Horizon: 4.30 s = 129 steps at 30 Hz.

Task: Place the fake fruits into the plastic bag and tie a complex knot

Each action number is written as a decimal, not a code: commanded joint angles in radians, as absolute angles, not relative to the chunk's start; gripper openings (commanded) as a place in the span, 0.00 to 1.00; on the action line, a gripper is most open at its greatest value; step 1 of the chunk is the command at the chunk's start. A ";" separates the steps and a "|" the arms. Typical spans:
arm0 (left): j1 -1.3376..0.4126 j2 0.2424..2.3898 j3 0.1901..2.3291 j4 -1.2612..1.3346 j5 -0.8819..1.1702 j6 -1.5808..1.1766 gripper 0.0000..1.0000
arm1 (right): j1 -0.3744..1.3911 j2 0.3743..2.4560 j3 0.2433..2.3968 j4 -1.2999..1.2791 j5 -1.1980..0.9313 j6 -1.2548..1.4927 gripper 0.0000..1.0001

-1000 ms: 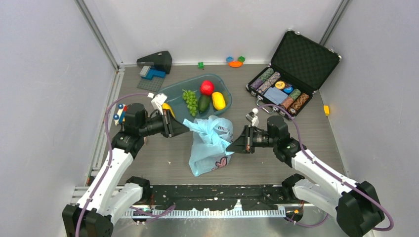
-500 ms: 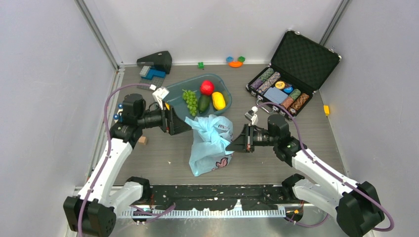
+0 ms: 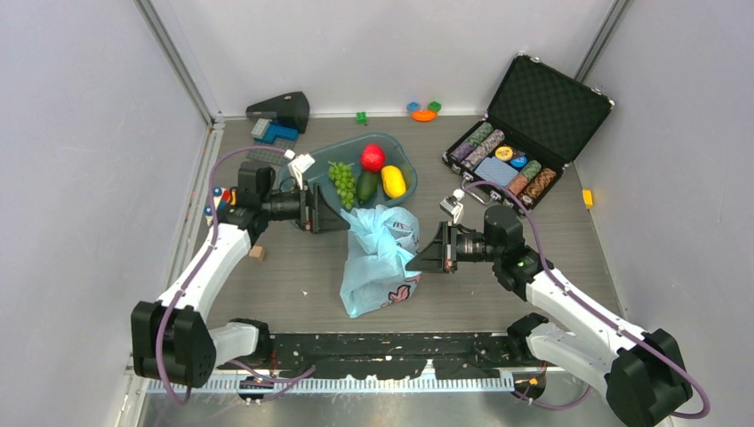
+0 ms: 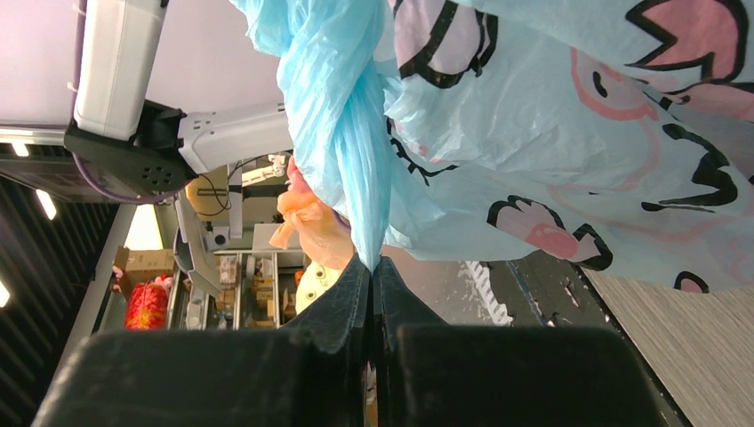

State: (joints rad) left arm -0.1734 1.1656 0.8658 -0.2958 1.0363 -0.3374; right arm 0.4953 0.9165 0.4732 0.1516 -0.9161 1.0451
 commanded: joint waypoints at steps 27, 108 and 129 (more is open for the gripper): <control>-0.173 1.298 0.716 0.318 1.155 -0.746 0.55 | 0.494 0.934 0.496 0.275 -0.962 1.071 0.05; -0.150 1.064 0.914 -0.449 0.414 -0.434 0.00 | 0.347 1.026 0.725 -0.548 -0.579 0.454 0.05; -0.054 1.034 0.736 -0.374 0.318 -0.442 0.00 | 0.247 1.103 0.535 -0.466 -0.603 0.410 0.05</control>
State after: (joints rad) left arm -0.1081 1.0634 0.7250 -0.4614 0.4706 -0.4957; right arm 0.2745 1.1210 0.5194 -0.3668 -0.6968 0.4679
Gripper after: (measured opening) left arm 0.015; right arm 0.074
